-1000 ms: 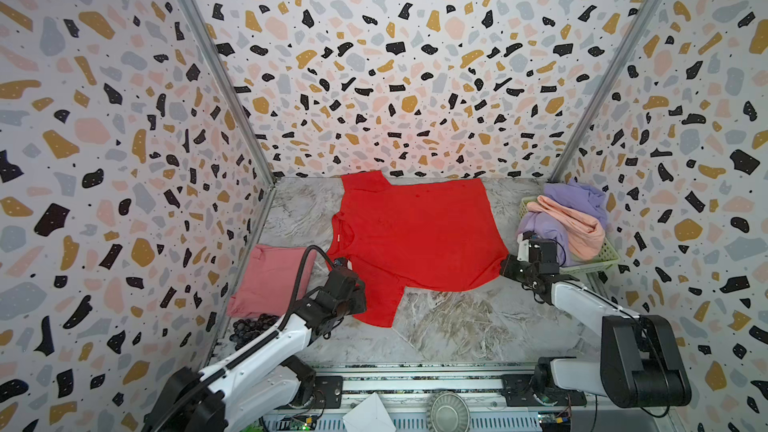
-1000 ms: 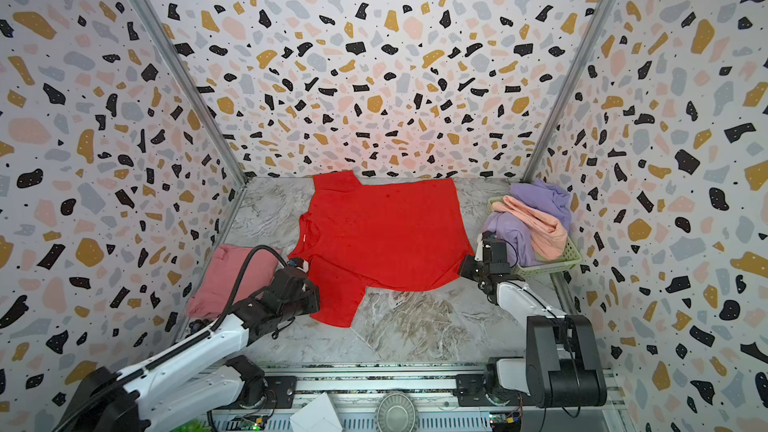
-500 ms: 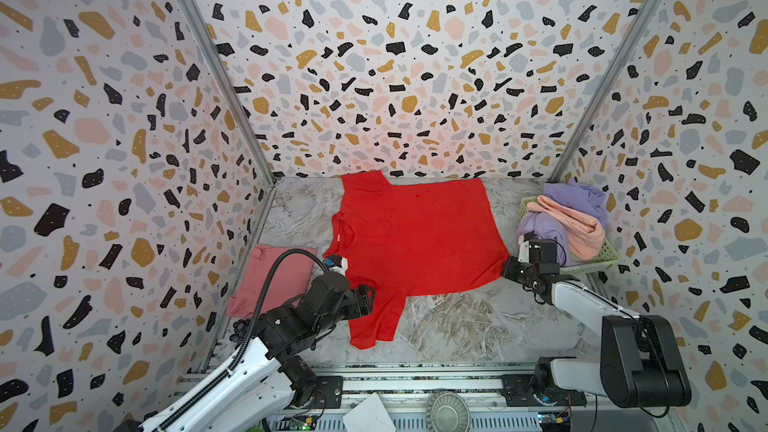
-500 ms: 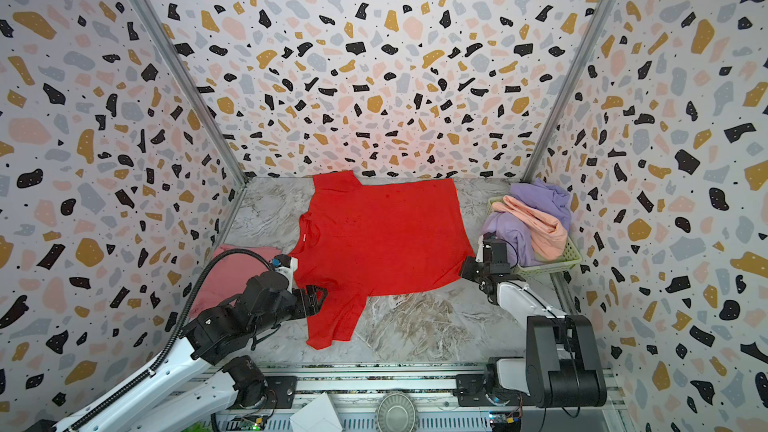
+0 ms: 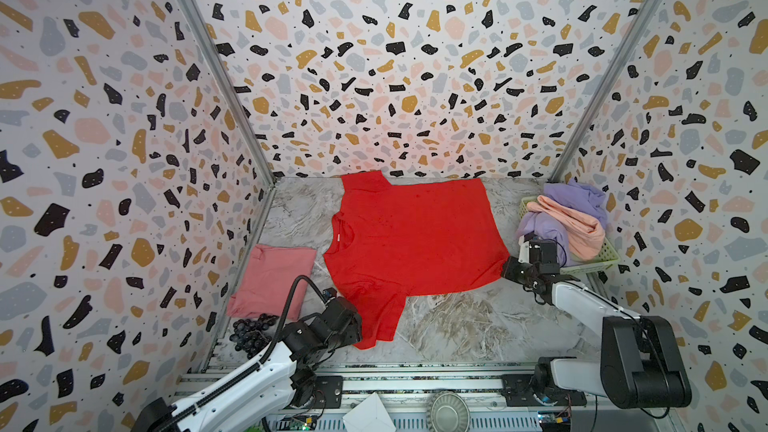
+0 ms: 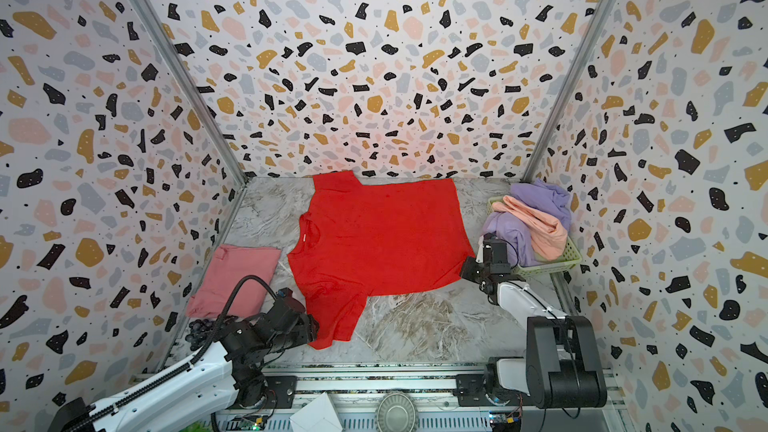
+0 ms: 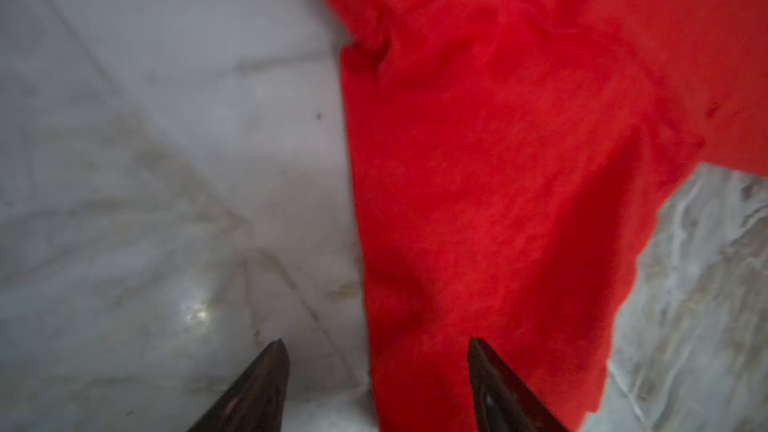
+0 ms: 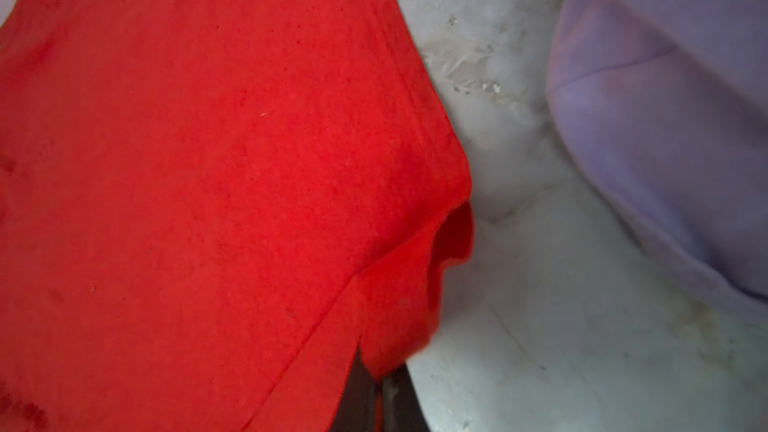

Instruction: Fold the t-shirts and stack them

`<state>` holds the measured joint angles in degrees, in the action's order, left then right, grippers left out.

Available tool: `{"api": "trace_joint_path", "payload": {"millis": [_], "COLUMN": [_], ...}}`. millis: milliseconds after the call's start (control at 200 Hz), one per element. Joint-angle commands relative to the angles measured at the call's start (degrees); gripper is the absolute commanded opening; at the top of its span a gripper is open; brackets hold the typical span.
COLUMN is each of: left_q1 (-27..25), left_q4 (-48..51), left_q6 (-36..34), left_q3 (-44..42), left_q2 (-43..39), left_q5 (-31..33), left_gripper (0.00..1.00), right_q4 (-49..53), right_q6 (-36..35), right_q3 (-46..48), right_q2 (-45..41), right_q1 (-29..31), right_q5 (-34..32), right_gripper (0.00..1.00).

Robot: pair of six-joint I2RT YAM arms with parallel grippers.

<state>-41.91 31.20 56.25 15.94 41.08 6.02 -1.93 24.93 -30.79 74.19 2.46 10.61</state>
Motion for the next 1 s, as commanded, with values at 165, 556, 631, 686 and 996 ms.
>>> {"api": "trace_joint_path", "payload": {"millis": [165,556,631,686,996], "left_q1": [-3.68,-6.51,-6.52,-6.45,-6.35], "left_q4": [-7.99,-13.17,-13.69,-13.1,-6.87], "left_q6": [8.17,7.36,6.12,4.48,-9.79], "left_q3": [-5.07,-2.32,-0.2,2.28,26.59], "left_q2": [-0.2,4.33,3.45,2.69,-4.0], "left_q5": [-11.42,-7.72,-4.95,-2.7,14.41], "left_gripper": [0.67,0.11,0.0,0.0,0.0], "right_q4": [1.34,0.11,0.09,0.18,3.55], "right_q6": [-0.84,-0.11,-0.01,0.05,0.54], "right_q3": [0.07,0.29,-0.35,-1.1,-10.24], "right_q2": [-1.85,-1.55,-2.17,-3.0,-12.27], "right_q1": [-0.61,-0.67,-0.73,-0.7,-0.75], "right_q5": [-1.01,0.1,0.39,0.72,3.35], "right_gripper": [0.02,0.02,0.02,0.02,0.01]}}
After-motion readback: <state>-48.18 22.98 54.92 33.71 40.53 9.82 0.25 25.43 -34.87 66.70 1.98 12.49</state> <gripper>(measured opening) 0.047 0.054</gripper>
